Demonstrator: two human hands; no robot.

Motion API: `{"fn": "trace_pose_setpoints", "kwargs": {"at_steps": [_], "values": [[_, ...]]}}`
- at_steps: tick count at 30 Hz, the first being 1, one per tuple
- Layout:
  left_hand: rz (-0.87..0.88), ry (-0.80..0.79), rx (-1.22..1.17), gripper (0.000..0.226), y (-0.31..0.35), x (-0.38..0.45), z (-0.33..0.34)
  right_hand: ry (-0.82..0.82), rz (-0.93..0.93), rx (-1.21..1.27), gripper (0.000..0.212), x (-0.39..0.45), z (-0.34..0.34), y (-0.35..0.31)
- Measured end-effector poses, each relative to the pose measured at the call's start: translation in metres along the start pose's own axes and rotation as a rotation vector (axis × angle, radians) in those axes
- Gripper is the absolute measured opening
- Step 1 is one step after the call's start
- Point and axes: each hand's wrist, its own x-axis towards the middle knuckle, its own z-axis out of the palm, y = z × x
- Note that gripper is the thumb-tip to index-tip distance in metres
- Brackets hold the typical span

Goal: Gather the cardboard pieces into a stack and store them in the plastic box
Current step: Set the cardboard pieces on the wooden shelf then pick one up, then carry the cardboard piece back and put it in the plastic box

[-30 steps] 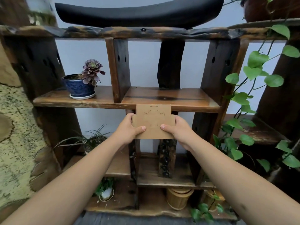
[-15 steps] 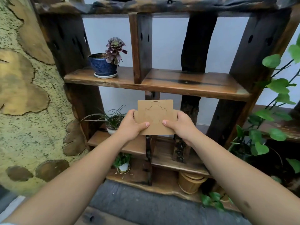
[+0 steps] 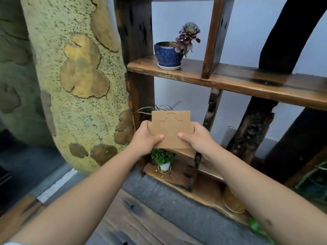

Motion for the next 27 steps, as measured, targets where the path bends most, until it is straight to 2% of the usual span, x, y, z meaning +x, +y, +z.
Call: {"fn": "trace_pose_setpoints", "kwargs": {"at_steps": [4,8,19,27], "values": [[-0.053,0.030,-0.046,0.044,-0.033,-0.010,-0.052,-0.059,-0.033,-0.057,0.043,-0.003,0.058,-0.026],[-0.089,0.038,-0.019,0.058,-0.063,-0.025,-0.100,-0.133,-0.080,-0.059,0.046,-0.010,0.114,-0.045],[-0.270,0.187,0.006,0.053,-0.158,-0.089,-0.233,-0.412,-0.149,-0.110,0.048,-0.037,0.285,-0.097],[-0.435,0.316,0.064,0.047,-0.207,-0.142,-0.297,-0.607,-0.178,-0.141,0.043,-0.061,0.375,-0.119]]}}
